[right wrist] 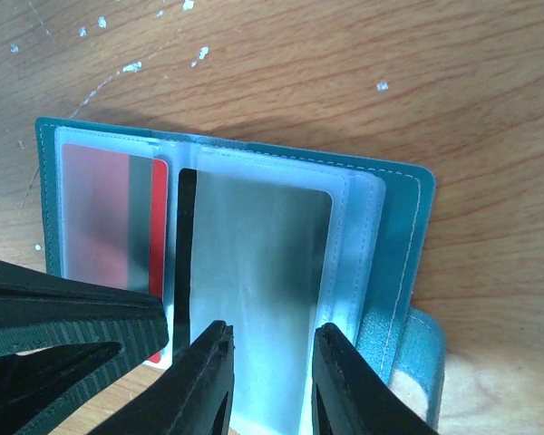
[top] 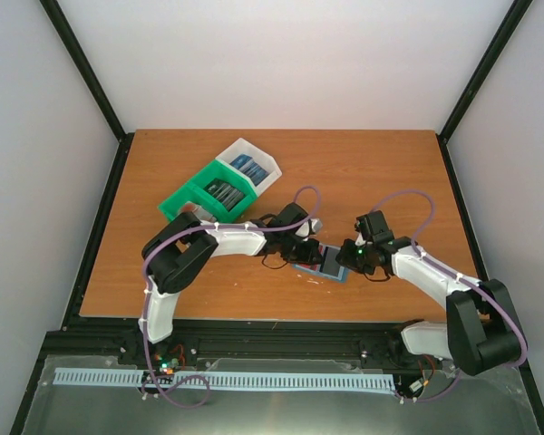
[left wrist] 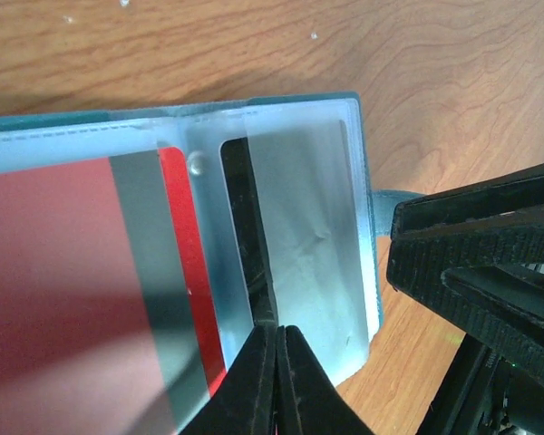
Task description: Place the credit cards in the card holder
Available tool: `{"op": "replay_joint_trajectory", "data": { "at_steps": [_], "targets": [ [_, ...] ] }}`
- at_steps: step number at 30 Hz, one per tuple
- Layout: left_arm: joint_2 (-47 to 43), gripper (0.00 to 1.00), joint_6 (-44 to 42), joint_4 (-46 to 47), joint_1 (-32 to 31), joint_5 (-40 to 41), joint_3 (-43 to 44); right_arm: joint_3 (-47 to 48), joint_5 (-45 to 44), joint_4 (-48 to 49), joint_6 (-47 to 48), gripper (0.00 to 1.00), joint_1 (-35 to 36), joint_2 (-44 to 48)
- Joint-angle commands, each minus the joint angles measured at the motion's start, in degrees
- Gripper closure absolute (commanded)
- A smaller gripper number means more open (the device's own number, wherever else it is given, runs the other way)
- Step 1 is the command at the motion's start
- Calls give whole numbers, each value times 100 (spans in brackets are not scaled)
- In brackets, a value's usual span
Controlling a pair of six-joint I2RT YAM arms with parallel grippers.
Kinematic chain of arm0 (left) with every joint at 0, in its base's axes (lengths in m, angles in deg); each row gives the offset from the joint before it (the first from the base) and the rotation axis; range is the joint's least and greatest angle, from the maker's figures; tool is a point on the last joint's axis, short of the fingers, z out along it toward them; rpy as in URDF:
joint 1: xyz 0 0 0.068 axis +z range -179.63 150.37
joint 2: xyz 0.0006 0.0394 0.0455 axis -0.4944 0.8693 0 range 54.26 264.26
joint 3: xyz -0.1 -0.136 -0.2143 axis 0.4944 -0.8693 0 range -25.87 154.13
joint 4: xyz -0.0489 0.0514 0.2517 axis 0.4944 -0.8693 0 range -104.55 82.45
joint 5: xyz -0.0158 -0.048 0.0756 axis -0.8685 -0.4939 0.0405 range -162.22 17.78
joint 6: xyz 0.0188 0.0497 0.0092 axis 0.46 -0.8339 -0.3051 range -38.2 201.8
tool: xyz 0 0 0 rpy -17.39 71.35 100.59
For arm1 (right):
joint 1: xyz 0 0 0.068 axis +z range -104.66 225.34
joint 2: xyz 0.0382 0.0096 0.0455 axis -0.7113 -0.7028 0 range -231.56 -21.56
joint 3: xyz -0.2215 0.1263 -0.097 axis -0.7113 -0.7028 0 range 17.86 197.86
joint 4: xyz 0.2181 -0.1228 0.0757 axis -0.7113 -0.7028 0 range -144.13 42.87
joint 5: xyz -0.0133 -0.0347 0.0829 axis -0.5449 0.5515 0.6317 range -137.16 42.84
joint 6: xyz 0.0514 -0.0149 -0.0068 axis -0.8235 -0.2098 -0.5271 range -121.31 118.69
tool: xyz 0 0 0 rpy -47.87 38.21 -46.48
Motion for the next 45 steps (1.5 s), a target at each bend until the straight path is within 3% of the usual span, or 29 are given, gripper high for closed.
{"op": "replay_joint_trajectory", "data": {
  "at_steps": [1,12,27,30,34,39,45],
  "targets": [
    [162,97,-59,78,-63,-50,209,-61,77,155,-78,74,-15,-85],
    [387,98,-59,-60,-63,116,235,-110,68,189,-76,70,-12,-136],
    [313,98,-102,-130,-63,290,244,-158,893,700,-20,70,-13,-353],
    [47,93,-128,-260,-63,638,277,-170,1119,913,-33,69,-6,-257],
    [-340,77,-119,-555,-63,1259,360,-167,1338,1093,-68,69,-2,-317],
    [-657,75,-149,-1083,-16,2063,409,-112,1422,1250,-104,68,97,-495],
    [-1010,75,-202,-1136,194,2336,198,163,1440,1322,-147,67,278,-652]
  ]
}}
